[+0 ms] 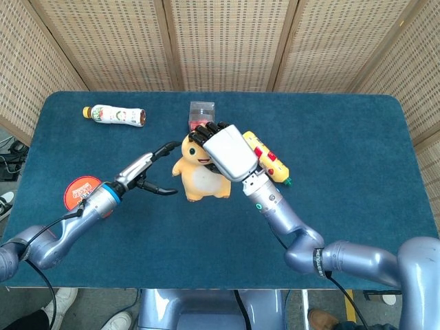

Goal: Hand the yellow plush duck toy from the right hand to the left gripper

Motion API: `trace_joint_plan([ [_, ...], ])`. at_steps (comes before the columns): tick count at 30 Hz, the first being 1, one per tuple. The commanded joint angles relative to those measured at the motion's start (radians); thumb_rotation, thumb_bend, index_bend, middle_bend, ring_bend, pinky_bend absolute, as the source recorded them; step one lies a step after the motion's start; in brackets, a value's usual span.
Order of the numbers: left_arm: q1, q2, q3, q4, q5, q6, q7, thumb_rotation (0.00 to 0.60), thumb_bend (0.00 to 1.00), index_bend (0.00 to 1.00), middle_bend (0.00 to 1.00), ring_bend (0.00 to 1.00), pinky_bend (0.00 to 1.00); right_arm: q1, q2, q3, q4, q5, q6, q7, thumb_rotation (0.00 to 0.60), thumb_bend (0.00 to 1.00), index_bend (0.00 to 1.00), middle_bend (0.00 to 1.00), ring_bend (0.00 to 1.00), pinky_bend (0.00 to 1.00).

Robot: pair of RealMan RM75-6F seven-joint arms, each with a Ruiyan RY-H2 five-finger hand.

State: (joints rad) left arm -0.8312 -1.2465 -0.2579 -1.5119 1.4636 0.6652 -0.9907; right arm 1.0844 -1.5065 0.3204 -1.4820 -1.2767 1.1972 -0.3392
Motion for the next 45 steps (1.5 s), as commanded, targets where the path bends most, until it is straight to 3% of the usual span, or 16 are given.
trace_joint_plan([
  [1, -0.043, -0.029, 0.002, 0.006, -0.004, -0.051, -0.063, 0.514, 0.0, 0.0, 0.0, 0.0, 0.05, 0.003, -0.01, 0.007, 0.006, -0.003, 0.003, -0.004, 0.6, 0.62, 0.66, 0.64, 0.66, 0.64],
  [10, -0.062, -0.068, 0.007, 0.026, 0.013, -0.024, -0.174, 0.514, 0.0, 0.0, 0.0, 0.0, 0.05, 0.029, -0.072, 0.053, 0.044, -0.017, 0.015, 0.036, 0.6, 0.62, 0.66, 0.65, 0.66, 0.64],
  [18, -0.07, -0.083, 0.011, 0.033, 0.036, 0.012, -0.277, 0.514, 0.0, 0.0, 0.0, 0.0, 0.09, 0.042, -0.11, 0.052, 0.075, -0.047, 0.023, 0.033, 0.6, 0.62, 0.66, 0.65, 0.66, 0.64],
  [22, -0.075, -0.082, 0.022, 0.04, 0.054, 0.026, -0.324, 0.586, 0.0, 0.0, 0.0, 0.02, 0.17, 0.038, -0.114, 0.052, 0.09, -0.057, 0.028, 0.039, 0.6, 0.62, 0.66, 0.65, 0.66, 0.64],
  [25, -0.078, -0.084, 0.026, 0.049, 0.057, 0.035, -0.351, 0.6, 0.0, 0.01, 0.06, 0.13, 0.3, 0.032, -0.113, 0.053, 0.093, -0.062, 0.032, 0.047, 0.6, 0.61, 0.66, 0.65, 0.66, 0.64],
  [27, -0.081, -0.089, 0.031, 0.054, 0.062, 0.042, -0.367, 0.6, 0.0, 0.09, 0.16, 0.21, 0.37, 0.027, -0.113, 0.052, 0.095, -0.066, 0.036, 0.055, 0.6, 0.61, 0.66, 0.65, 0.66, 0.64],
  [30, -0.086, -0.097, 0.035, 0.064, 0.062, 0.052, -0.384, 0.6, 0.01, 0.33, 0.37, 0.38, 0.49, 0.022, -0.112, 0.051, 0.097, -0.071, 0.038, 0.059, 0.6, 0.61, 0.66, 0.65, 0.66, 0.64],
  [32, -0.086, -0.105, 0.033, 0.071, 0.041, 0.051, -0.378, 0.6, 0.05, 0.46, 0.48, 0.47, 0.53, 0.02, -0.111, 0.052, 0.096, -0.075, 0.038, 0.062, 0.6, 0.62, 0.66, 0.65, 0.66, 0.64],
  [34, -0.089, -0.11, 0.031, 0.072, 0.011, 0.041, -0.355, 0.6, 0.16, 0.58, 0.57, 0.54, 0.57, 0.017, -0.108, 0.052, 0.094, -0.08, 0.038, 0.063, 0.6, 0.61, 0.66, 0.65, 0.66, 0.64],
  [38, -0.085, -0.117, 0.016, 0.062, -0.063, 0.029, -0.299, 0.6, 0.3, 0.69, 0.65, 0.6, 0.62, 0.01, -0.1, 0.054, 0.086, -0.085, 0.039, 0.064, 0.6, 0.61, 0.66, 0.65, 0.67, 0.64],
  [45, -0.075, -0.123, -0.004, 0.042, -0.147, 0.031, -0.211, 0.6, 0.35, 0.72, 0.67, 0.62, 0.63, -0.005, -0.091, 0.05, 0.079, -0.092, 0.042, 0.069, 0.6, 0.6, 0.64, 0.63, 0.66, 0.64],
])
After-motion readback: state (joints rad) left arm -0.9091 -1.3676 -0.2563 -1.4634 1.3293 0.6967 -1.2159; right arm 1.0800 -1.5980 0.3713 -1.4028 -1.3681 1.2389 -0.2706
